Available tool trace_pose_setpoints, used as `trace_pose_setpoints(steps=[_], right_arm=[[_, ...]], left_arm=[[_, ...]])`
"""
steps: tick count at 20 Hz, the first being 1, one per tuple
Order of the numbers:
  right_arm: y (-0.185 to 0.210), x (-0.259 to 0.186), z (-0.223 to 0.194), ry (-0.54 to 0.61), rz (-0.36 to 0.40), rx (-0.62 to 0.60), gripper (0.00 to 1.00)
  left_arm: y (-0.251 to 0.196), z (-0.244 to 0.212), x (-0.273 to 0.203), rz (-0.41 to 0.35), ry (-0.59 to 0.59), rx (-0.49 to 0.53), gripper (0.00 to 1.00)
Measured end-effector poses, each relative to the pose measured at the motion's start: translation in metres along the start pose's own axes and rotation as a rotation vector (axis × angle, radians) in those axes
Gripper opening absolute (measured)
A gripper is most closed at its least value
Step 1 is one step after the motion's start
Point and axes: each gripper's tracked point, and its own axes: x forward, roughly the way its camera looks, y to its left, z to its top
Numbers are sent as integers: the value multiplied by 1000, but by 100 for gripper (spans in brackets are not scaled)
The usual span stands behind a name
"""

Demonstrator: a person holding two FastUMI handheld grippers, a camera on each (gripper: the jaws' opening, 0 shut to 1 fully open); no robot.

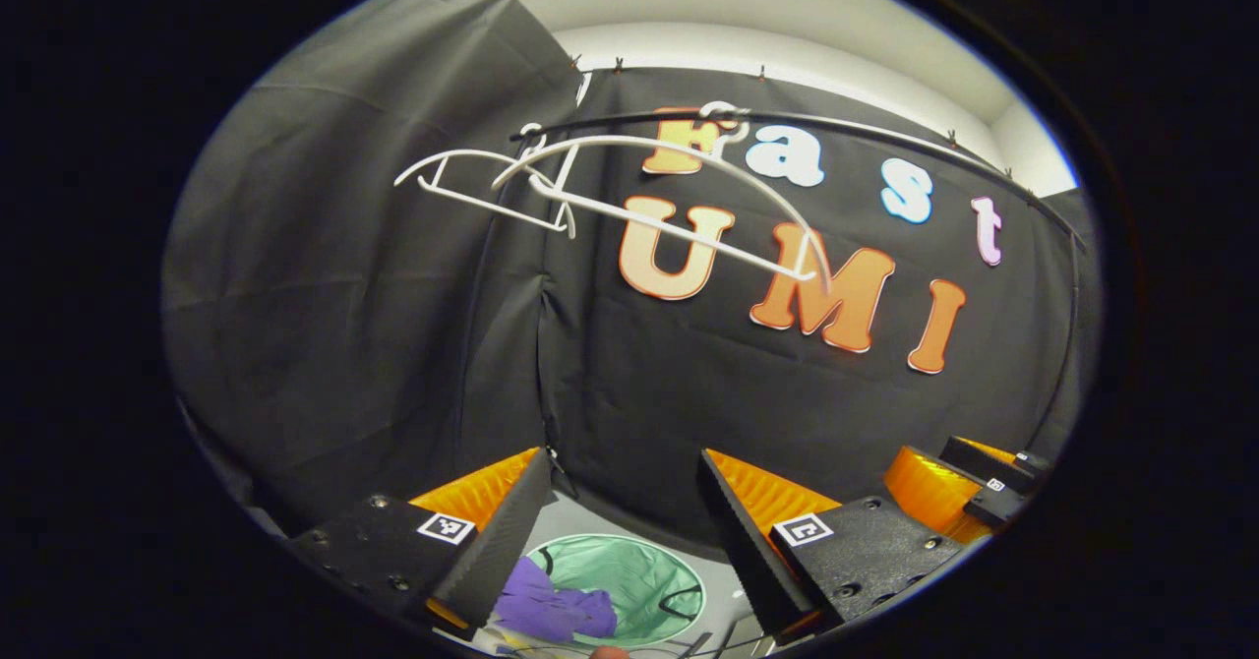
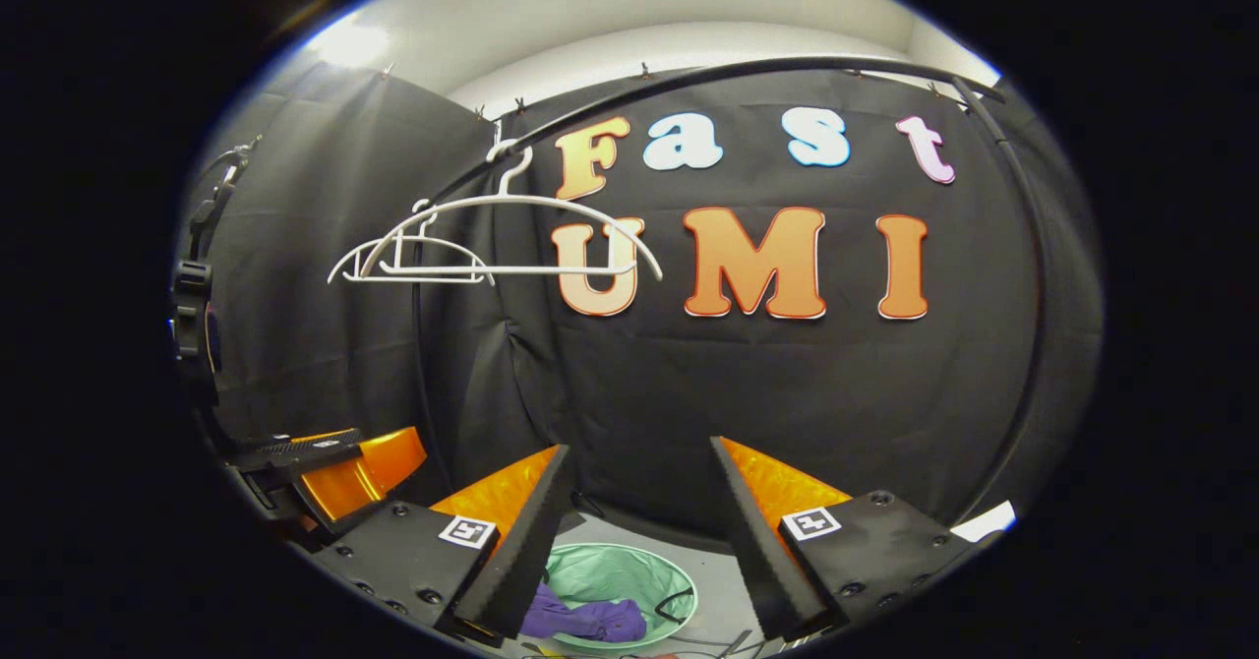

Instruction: Grasp the clothes on the hanger with both hands and then place them into the laundry hamper below.

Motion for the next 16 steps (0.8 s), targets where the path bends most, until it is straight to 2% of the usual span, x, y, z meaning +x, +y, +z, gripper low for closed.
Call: trace_pose_setpoints(steps=[1, 2, 3, 4, 5, 9, 12, 13, 14, 15, 16], right_arm=[[-5, -8, 2, -8, 8, 19, 84], [-12, -16, 5, -17, 8, 30, 84], [-22, -26, 3, -25, 3, 36, 85], [-30, -32, 4, -29, 2, 40, 85], [-36, -38, 6, -36, 6, 46, 85], [-56, -63, 8, -54, 13, 61, 85], [-74, -75, 16, -87, -34, 27, 99], [-78, -78, 18, -89, -48, 13, 99], [-79, -82, 19, -91, -52, 9, 86], [-79, -86, 20, -95, -47, 13, 100], [-79, -90, 22, -100, -42, 15, 88]], left_arm=[[-5, 4, -9, 3, -14, 3, 92], [-9, 8, -20, 11, -38, 8, 99], [-12, 12, -29, 20, -67, 17, 92], [-15, 18, -40, 36, -97, 29, 99], [-20, 23, -51, 47, -127, 36, 92], [-37, 22, -79, 53, -155, 47, 92], [-57, 25, -90, 14, -178, 55, 92], [-59, 26, -92, 12, -181, 68, 92], [-60, 27, -95, 11, -187, 82, 92], [-62, 30, -97, 7, -196, 87, 92], [-65, 33, -97, 4, -204, 88, 92]])
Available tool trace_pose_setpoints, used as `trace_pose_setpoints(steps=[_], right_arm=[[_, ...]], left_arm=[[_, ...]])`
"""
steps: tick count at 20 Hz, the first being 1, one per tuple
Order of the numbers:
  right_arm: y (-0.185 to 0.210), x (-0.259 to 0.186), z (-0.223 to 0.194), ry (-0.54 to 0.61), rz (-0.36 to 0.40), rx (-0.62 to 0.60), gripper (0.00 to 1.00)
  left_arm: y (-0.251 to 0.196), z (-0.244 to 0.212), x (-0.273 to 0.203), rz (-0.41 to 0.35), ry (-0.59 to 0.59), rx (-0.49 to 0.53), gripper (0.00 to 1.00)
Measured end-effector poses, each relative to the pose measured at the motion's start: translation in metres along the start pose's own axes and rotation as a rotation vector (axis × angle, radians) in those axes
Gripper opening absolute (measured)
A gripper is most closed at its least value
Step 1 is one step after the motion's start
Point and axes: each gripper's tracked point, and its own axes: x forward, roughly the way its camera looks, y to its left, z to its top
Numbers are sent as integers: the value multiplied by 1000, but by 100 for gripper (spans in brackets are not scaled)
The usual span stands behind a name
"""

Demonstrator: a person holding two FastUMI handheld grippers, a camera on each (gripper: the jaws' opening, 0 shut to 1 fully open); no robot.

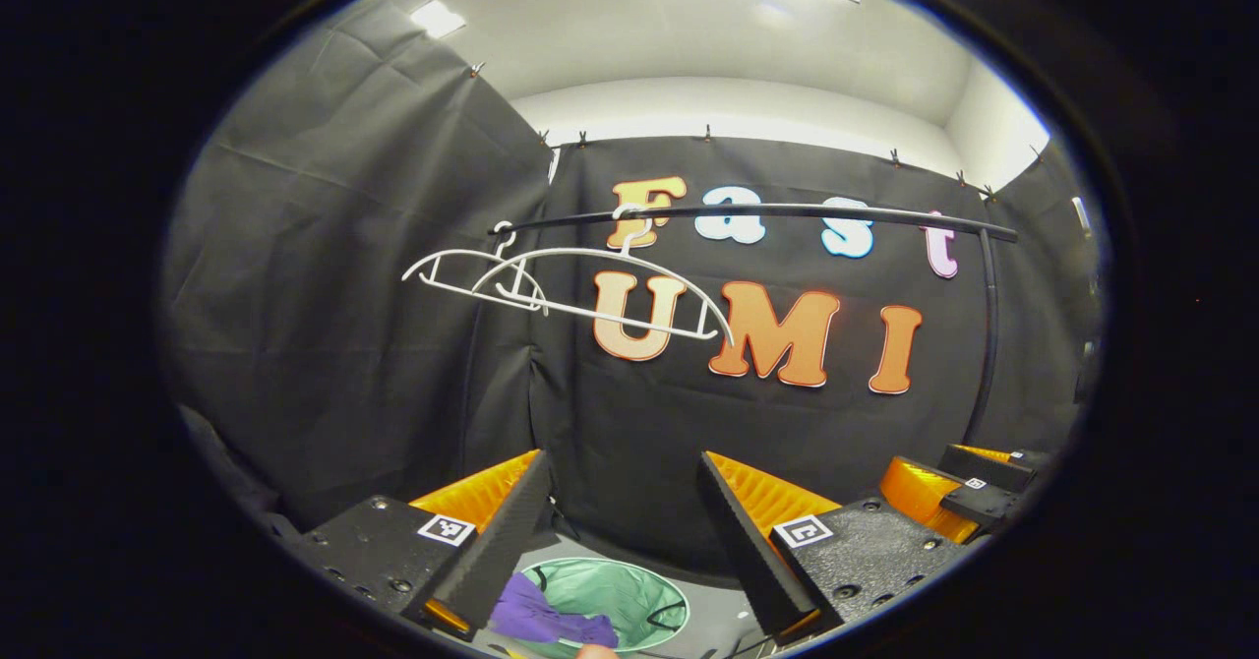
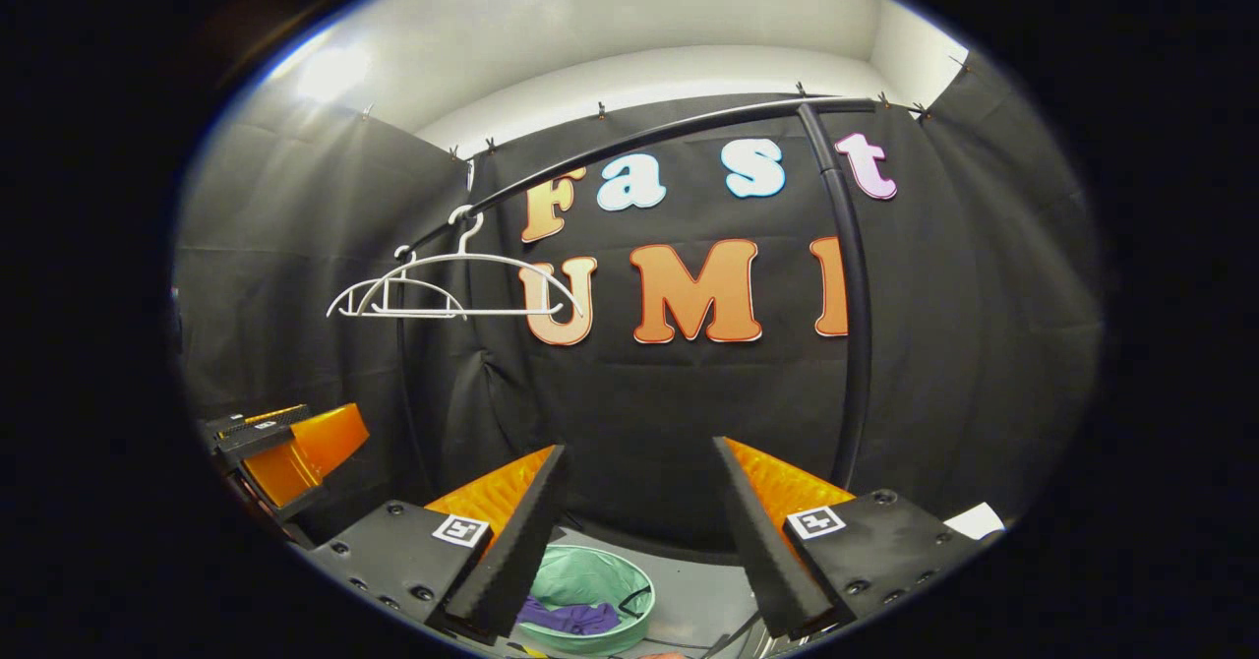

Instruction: Grasp the clothes on the hanger with both hands and then place them into the laundry hamper below.

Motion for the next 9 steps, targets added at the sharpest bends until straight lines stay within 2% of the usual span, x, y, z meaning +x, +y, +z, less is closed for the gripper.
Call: trace_pose_setpoints(steps=[1, 3, 4, 5, 6, 7, 8, 9], right_arm=[[-3, -2, 0, -5, -2, -1, 95], [-9, -6, 3, -19, -14, 2, 93], [-10, -7, 4, -22, -16, 4, 91], [-11, -8, 3, -22, -18, 6, 96], [-11, -8, 2, -20, -19, 8, 96], [-12, -7, 2, -17, -20, 10, 96], [-13, -7, 3, -15, -22, 12, 89], [-14, -7, 2, -15, -23, 12, 95]], left_arm=[[-3, 2, 0, -5, -9, 2, 92], [-12, 4, -4, -12, -23, 25, 92], [-12, 6, -7, -11, -28, 35, 99], [-15, 7, -9, -11, -31, 34, 95], [-16, 7, -9, -19, -30, 26, 92], [-17, 6, -8, -25, -26, 20, 92], [-18, 6, -4, -29, -25, 20, 92], [-18, 7, -2, -30, -28, 26, 95]])
